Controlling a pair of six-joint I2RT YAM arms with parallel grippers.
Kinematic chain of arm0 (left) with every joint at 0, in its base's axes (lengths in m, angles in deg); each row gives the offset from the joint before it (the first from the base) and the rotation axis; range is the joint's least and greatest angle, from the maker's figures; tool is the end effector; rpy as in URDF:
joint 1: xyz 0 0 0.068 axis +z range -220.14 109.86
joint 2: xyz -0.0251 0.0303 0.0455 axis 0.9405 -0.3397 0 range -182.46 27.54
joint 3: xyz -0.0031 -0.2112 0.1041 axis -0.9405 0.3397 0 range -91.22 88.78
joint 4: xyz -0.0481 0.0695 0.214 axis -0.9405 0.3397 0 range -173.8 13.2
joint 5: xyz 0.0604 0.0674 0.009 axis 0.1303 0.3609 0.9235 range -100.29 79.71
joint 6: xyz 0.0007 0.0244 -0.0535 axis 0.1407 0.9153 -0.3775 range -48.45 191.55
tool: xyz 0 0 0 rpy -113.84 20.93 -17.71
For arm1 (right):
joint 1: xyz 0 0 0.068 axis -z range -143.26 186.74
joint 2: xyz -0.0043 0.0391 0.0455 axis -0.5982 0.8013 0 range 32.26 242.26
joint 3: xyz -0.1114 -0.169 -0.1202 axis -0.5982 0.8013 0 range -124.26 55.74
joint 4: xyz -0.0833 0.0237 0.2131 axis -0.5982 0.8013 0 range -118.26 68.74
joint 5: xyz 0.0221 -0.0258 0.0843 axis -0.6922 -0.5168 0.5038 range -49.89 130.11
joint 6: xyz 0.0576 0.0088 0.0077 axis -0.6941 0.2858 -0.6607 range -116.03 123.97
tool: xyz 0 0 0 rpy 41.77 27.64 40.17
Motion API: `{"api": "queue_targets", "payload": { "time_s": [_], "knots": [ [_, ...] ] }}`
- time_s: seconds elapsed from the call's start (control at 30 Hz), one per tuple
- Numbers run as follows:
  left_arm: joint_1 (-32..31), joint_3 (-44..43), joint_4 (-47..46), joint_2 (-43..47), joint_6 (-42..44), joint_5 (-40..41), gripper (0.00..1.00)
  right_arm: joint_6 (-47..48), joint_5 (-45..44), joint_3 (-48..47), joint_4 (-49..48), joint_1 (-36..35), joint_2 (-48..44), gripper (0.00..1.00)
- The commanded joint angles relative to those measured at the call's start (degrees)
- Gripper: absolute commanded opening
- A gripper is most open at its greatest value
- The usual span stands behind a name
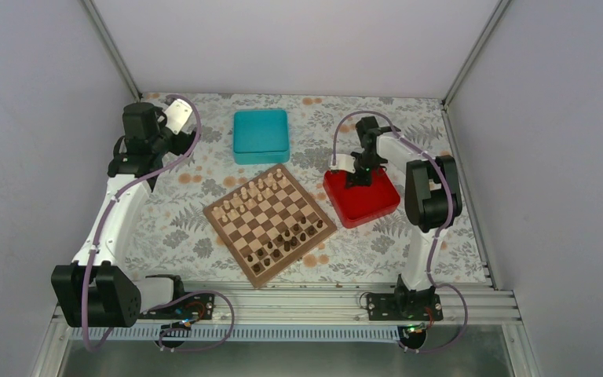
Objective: Set up the chess pieces on the board
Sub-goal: Pick up the chess piece from the storage box.
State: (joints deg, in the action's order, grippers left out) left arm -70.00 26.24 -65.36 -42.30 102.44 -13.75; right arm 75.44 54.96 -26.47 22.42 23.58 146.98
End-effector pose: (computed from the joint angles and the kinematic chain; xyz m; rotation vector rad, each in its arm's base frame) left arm 0.2645 -0.0019 0.3069 0.5754 1.9474 0.2820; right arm 0.3266 0.0876 0.1408 -1.9701 2.1306 0.2460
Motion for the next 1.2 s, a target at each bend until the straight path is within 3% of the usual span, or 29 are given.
{"api": "queue_targets", "payload": {
  "time_s": [0.0, 0.1, 0.23, 0.4, 0.67, 0.9, 1.17],
  "knots": [
    [-0.14, 0.71, -1.39, 1.03, 0.18, -0.75, 1.00, -0.11, 1.65, -1.42, 1.22, -0.76, -0.41, 0.21],
    [-0.14, 0.98, -1.39, 1.18, 0.37, -0.77, 1.00, 0.09, 1.28, -1.54, 1.75, -0.77, -0.13, 0.23],
    [-0.10, 1.49, -1.71, 1.34, 0.53, -0.53, 1.00, 0.39, 2.03, -1.47, 1.96, -0.88, -0.23, 0.11],
    [-0.05, 2.14, -2.17, 1.30, 0.76, -0.36, 1.00, 0.45, 2.05, -1.47, 2.92, -0.86, -1.78, 0.05],
    [0.02, 1.79, -2.49, 1.27, 0.63, -0.73, 1.00, 0.15, 0.17, -3.87, 8.39, -1.80, -9.08, 0.04],
    [-0.02, 1.28, -2.47, 0.85, 0.32, -1.01, 1.00, -2.33, -0.58, -7.13, 13.74, -10.11, -13.97, 0.06],
    [0.00, 1.74, -2.63, 1.20, 0.43, -0.55, 1.00, -6.54, 1.10, -0.31, 9.65, -21.59, -15.17, 0.07]
  ]
}}
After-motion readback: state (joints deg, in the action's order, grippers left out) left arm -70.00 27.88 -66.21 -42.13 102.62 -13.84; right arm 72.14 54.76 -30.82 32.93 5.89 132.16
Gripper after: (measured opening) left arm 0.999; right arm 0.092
